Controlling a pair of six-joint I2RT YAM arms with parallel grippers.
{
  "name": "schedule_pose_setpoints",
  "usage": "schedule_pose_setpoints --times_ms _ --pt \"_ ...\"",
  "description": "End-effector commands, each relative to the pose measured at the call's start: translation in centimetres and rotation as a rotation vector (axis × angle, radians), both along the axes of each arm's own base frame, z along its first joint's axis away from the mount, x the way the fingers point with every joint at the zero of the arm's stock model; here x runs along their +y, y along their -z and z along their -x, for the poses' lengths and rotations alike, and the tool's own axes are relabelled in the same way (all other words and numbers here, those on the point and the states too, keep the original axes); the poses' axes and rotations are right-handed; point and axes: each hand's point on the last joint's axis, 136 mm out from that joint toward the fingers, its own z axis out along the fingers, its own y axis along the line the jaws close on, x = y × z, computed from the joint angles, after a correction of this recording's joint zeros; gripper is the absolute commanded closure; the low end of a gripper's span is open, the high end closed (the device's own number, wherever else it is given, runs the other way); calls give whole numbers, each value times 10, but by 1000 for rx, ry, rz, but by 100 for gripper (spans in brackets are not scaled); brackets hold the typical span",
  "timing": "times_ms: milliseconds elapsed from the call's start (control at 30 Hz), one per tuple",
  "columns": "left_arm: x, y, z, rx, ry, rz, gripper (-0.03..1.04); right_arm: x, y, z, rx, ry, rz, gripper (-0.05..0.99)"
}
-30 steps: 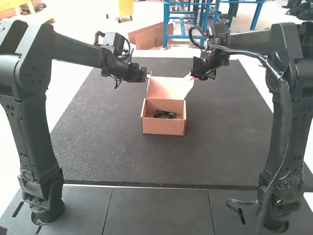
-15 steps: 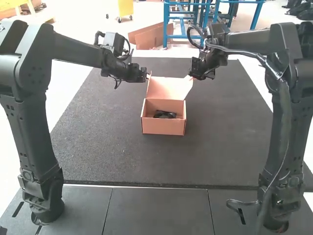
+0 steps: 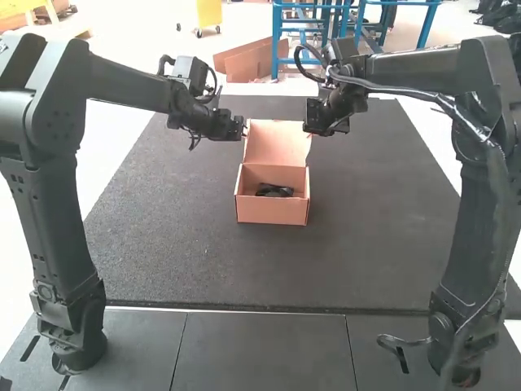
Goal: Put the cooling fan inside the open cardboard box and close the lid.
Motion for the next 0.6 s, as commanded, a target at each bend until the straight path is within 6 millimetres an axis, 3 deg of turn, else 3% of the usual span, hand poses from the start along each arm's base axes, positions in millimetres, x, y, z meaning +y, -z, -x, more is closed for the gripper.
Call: schedule_pose_setpoints --times_ms 0,567 --pt "-6 -31 -2 -59 15 29 4 -1 -7 10 -34 -7 25 95" --pt "-3 -33 13 -26 14 18 4 13 -10 46 -93 -57 7 95"
